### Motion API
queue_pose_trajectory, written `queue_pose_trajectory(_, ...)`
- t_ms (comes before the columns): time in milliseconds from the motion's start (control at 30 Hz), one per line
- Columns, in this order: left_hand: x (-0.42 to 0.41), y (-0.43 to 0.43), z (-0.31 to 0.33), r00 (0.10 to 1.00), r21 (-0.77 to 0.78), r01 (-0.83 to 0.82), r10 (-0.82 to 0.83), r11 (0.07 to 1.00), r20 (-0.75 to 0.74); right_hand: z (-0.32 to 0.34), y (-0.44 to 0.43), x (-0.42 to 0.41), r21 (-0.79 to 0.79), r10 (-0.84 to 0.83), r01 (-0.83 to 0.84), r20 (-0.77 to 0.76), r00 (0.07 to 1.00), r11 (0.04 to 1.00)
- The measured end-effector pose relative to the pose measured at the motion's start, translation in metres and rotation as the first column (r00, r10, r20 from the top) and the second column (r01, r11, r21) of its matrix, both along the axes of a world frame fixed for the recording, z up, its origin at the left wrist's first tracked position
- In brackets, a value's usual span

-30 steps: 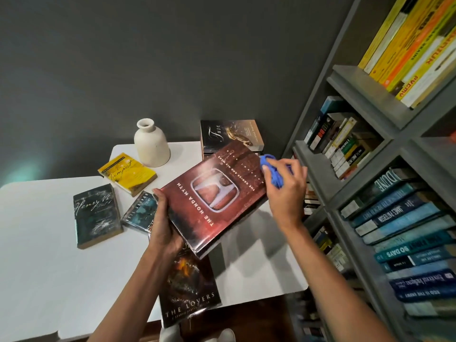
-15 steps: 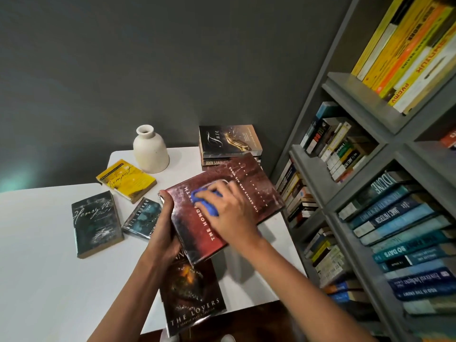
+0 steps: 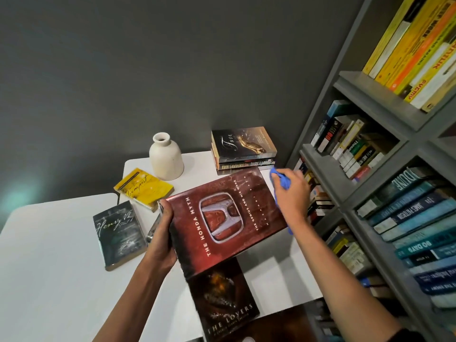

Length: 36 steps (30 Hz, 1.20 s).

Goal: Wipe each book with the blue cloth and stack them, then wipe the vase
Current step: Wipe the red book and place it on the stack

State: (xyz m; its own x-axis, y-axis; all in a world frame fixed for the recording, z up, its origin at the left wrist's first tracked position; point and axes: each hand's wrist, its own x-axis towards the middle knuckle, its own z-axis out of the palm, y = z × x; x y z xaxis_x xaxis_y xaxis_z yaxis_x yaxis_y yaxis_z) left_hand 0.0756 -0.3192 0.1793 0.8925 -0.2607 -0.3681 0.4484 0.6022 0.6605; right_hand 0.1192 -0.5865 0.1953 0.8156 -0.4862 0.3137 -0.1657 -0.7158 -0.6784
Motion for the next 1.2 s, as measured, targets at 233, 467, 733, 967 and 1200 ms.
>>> queue_pose_trajectory(233, 0.021, 0.037, 0.005, 0.998, -0.104, 0.009, -0.016, 0.995, -0.061, -0.006, -0.022, -0.038, 0.903, 0.599, 0.016, -0.298, 0.743, 0.430)
queue_pose_trajectory(467, 0.047, 0.044, 0.011, 0.995, -0.019, 0.066, -0.067, 0.998, -0.077, -0.006, -0.019, -0.041, 0.872, 0.728, -0.207, -0.216, 0.651, 0.444)
queue_pose_trajectory(733, 0.073, 0.015, -0.006, 0.927, 0.210, 0.355, -0.314, 0.911, -0.205, -0.030, -0.039, -0.021, 0.888, 0.565, -0.129, -0.162, 0.809, 0.441)
queue_pose_trajectory(967, 0.095, -0.014, -0.030, 0.934, 0.335, 0.358, -0.340, 0.872, -0.112, -0.046, -0.079, 0.019, 0.925, 0.454, 0.031, -0.215, 0.865, 0.380)
queue_pose_trajectory(1200, 0.183, -0.068, -0.022, 0.982, 0.382, 0.131, -0.174, 0.915, 0.079, -0.041, -0.124, 0.114, 0.890, 0.428, 0.017, -0.236, 0.872, 0.456)
